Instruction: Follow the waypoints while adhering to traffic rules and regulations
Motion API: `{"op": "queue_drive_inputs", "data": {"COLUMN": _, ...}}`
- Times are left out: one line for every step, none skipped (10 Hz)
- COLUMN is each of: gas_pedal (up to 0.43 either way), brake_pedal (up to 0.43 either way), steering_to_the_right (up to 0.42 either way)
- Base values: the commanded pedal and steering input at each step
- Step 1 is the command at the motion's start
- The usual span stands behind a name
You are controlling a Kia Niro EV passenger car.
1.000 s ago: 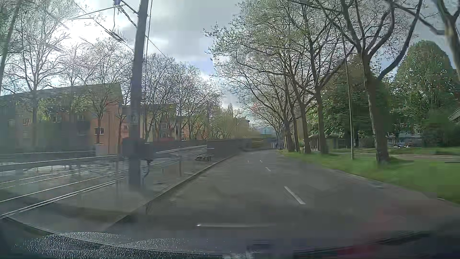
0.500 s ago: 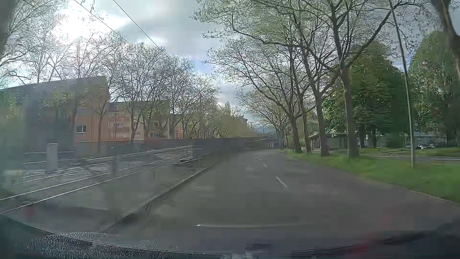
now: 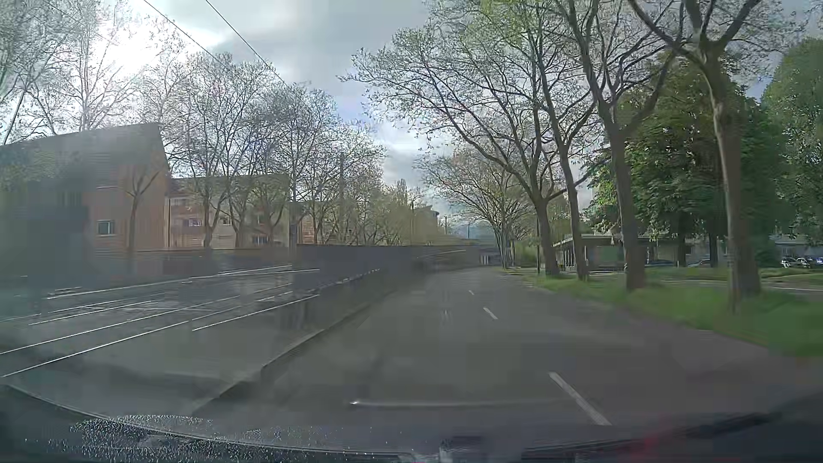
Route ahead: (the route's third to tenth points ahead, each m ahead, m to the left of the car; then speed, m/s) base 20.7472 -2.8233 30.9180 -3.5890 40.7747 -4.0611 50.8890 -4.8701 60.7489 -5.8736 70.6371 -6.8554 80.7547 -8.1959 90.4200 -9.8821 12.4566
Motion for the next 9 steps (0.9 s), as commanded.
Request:
{"op": "queue_drive_inputs", "data": {"gas_pedal": 0.098, "brake_pedal": 0.0, "steering_to_the_right": 0.009}}
{"op": "queue_drive_inputs", "data": {"gas_pedal": 0.098, "brake_pedal": 0.0, "steering_to_the_right": 0.01}}
{"op": "queue_drive_inputs", "data": {"gas_pedal": 0.098, "brake_pedal": 0.0, "steering_to_the_right": 0.01}}
{"op": "queue_drive_inputs", "data": {"gas_pedal": 0.098, "brake_pedal": 0.0, "steering_to_the_right": 0.01}}
{"op": "queue_drive_inputs", "data": {"gas_pedal": 0.098, "brake_pedal": 0.0, "steering_to_the_right": 0.011}}
{"op": "queue_drive_inputs", "data": {"gas_pedal": 0.098, "brake_pedal": 0.0, "steering_to_the_right": 0.011}}
{"op": "queue_drive_inputs", "data": {"gas_pedal": 0.098, "brake_pedal": 0.0, "steering_to_the_right": 0.011}}
{"op": "queue_drive_inputs", "data": {"gas_pedal": 0.098, "brake_pedal": 0.0, "steering_to_the_right": 0.011}}
{"op": "queue_drive_inputs", "data": {"gas_pedal": 0.098, "brake_pedal": 0.0, "steering_to_the_right": 0.011}}
